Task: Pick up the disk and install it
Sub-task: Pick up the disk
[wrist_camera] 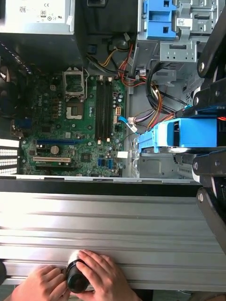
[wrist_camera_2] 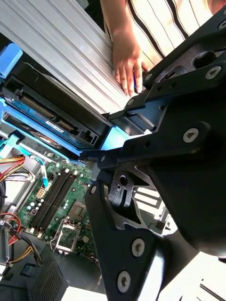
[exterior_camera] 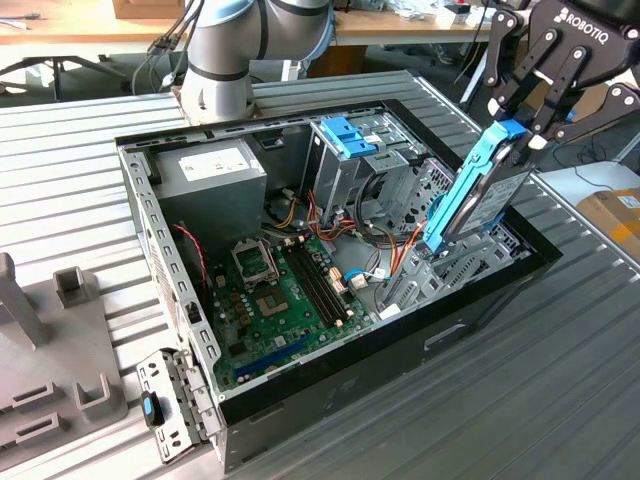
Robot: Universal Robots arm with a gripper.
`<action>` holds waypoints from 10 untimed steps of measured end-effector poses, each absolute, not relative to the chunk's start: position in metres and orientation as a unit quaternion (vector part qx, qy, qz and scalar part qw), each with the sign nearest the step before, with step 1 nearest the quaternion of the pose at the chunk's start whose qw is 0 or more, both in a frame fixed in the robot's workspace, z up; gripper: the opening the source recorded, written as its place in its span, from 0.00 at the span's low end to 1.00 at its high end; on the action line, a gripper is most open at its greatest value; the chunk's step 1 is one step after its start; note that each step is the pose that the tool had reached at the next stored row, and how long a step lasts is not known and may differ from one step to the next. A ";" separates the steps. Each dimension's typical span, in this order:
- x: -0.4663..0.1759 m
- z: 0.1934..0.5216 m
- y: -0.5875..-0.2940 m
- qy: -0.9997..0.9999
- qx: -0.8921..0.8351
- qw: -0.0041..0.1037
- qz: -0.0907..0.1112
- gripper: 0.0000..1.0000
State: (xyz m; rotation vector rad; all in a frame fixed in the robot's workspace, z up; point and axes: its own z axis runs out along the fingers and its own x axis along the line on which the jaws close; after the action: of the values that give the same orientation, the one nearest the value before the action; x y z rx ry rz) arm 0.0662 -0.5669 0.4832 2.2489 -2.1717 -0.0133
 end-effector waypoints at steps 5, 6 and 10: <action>0.070 0.475 -0.567 -0.695 0.719 0.008 -0.004 0.36; 0.070 0.472 -0.567 -0.695 0.719 0.008 -0.004 0.36; 0.071 0.466 -0.567 -0.695 0.719 0.008 -0.004 0.36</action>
State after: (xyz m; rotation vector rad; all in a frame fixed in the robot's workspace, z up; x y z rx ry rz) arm 0.0707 -0.5669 0.4657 2.2489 -2.1717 -0.0140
